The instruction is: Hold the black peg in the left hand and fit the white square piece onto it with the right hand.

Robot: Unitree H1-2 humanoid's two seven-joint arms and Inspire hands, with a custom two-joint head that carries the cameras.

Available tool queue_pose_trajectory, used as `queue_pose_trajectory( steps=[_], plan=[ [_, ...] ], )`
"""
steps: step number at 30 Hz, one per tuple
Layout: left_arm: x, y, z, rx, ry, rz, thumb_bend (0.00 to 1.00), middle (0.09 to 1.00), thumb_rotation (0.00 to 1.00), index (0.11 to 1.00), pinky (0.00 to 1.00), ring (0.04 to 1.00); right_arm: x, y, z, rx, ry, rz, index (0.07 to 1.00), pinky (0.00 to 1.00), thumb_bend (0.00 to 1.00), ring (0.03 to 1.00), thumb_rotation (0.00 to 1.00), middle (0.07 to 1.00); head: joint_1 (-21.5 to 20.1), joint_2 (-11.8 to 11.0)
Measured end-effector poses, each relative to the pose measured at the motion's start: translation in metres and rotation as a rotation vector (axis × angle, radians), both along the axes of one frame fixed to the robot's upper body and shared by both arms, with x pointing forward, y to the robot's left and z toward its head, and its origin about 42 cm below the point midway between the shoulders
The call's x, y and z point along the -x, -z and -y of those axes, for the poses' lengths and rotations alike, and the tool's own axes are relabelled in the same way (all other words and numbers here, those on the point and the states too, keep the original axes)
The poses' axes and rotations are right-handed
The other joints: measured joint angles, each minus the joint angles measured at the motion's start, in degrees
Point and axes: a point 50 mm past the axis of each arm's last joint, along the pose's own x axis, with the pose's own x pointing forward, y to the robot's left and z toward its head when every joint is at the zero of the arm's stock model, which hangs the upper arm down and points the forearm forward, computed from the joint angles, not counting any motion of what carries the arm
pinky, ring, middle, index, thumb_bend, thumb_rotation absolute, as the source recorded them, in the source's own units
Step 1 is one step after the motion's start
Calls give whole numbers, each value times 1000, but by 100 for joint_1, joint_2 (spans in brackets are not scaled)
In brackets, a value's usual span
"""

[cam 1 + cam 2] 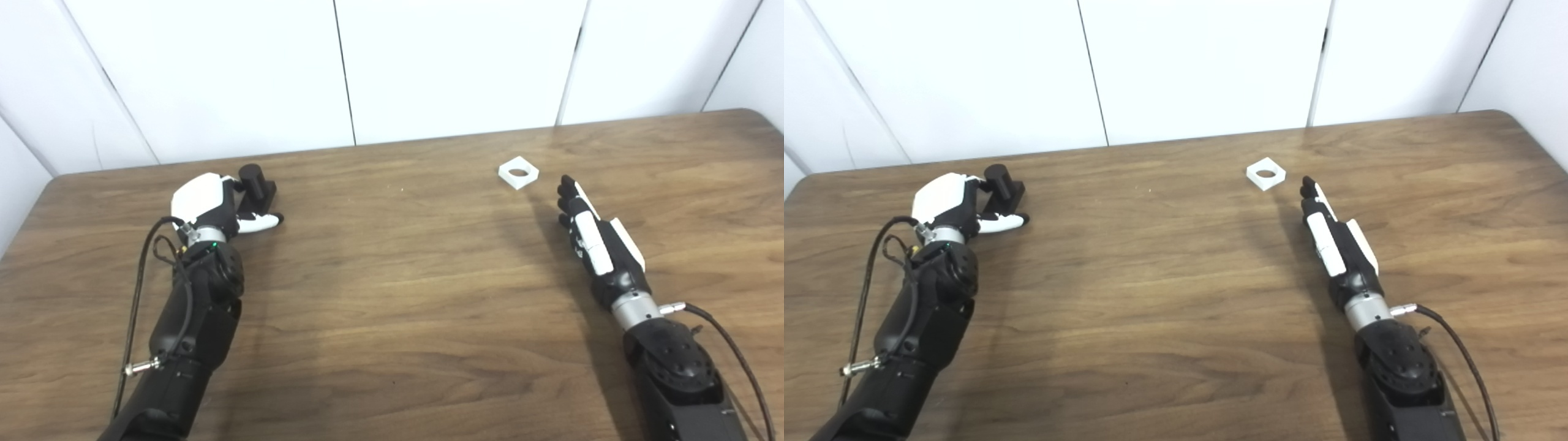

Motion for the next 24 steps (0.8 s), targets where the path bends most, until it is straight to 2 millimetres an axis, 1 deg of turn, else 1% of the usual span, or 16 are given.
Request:
queue_pose_trajectory(
  steps=[4,7,10,13,15,17,21,24],
  plan=[
    [0,0,0,1,1,-4,795,940,449,719,953,987,1,0,2,-12,5,-1,1000,1000,644,1000,1000,1000,9,0],
    [0,0,0,1,2,-5,791,941,449,722,946,988,1,0,2,-15,7,-1,1000,1000,659,1000,1000,1000,9,0],
    [-1,-1,1,0,5,-6,781,938,438,720,932,988,1,0,2,-18,7,-3,1000,1000,641,1000,1000,1000,18,0],
    [-2,-2,2,-2,9,-6,775,936,426,706,941,993,1,0,2,-17,7,-3,1000,1000,654,1000,1000,1000,17,0],
    [-2,-2,2,-2,10,-6,767,934,400,674,954,997,1,-1,3,-17,7,-4,1000,1000,662,1000,1000,1000,18,0],
    [-2,-2,2,-3,12,-7,761,930,384,664,958,997,1,-1,3,-17,7,-6,1000,1000,662,1000,1000,1000,18,0],
    [-2,-3,3,-2,14,0,718,935,350,675,965,1000,1,-2,2,-14,8,-9,1000,1000,646,1000,1000,1000,18,0],
    [-2,-3,3,9,16,3,687,934,317,647,965,1000,1,-2,3,-13,8,-11,1000,1000,645,1000,1000,1000,18,-9]
  ],
)
